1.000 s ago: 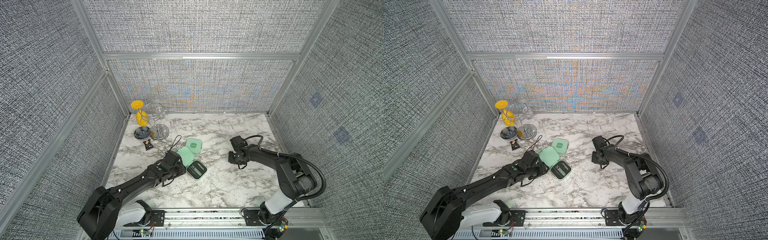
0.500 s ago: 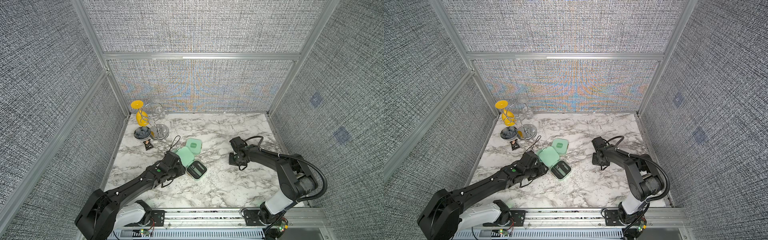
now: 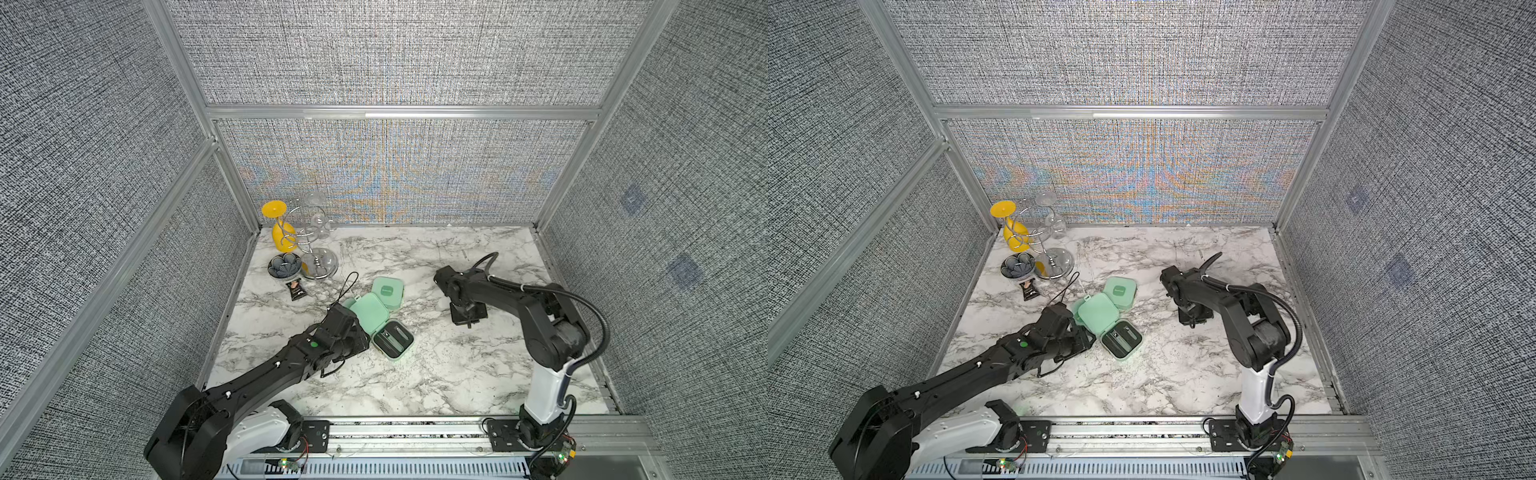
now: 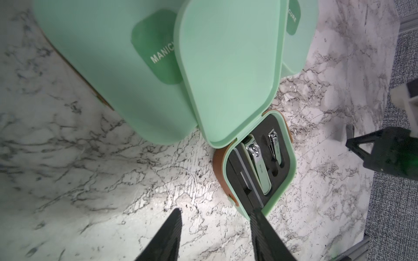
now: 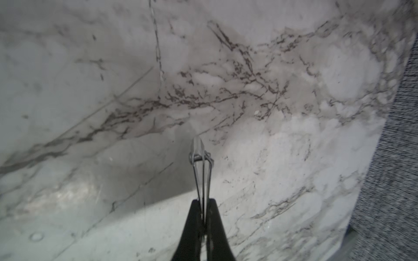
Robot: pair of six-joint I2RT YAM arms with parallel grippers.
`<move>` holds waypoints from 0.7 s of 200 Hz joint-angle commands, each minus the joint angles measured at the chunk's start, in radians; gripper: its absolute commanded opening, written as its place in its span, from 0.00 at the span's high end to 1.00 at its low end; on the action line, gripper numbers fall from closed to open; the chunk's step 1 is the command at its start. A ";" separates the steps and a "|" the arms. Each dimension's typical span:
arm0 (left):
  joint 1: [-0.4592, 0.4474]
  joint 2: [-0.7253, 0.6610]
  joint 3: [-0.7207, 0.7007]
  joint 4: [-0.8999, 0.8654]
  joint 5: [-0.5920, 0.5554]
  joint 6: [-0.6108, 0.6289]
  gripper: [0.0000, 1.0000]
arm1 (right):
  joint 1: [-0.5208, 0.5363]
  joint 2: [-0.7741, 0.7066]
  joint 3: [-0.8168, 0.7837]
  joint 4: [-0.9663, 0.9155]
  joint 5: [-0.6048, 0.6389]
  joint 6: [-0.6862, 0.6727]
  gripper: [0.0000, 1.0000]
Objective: Organize nail clipper sets
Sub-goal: Adjust the nail clipper at the center of the board.
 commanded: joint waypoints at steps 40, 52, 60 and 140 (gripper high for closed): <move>0.000 -0.039 -0.016 -0.021 -0.024 0.004 0.48 | -0.028 0.174 0.109 -0.147 0.317 -0.143 1.00; -0.001 -0.039 -0.014 -0.022 -0.026 0.004 0.48 | -0.032 0.196 0.102 -0.126 0.314 -0.172 1.00; -0.001 -0.036 -0.012 -0.025 -0.026 0.006 0.48 | -0.035 0.211 0.099 -0.115 0.314 -0.187 1.00; 0.000 -0.015 -0.009 -0.016 -0.020 0.006 0.48 | -0.021 0.197 0.074 -0.078 0.251 -0.277 0.82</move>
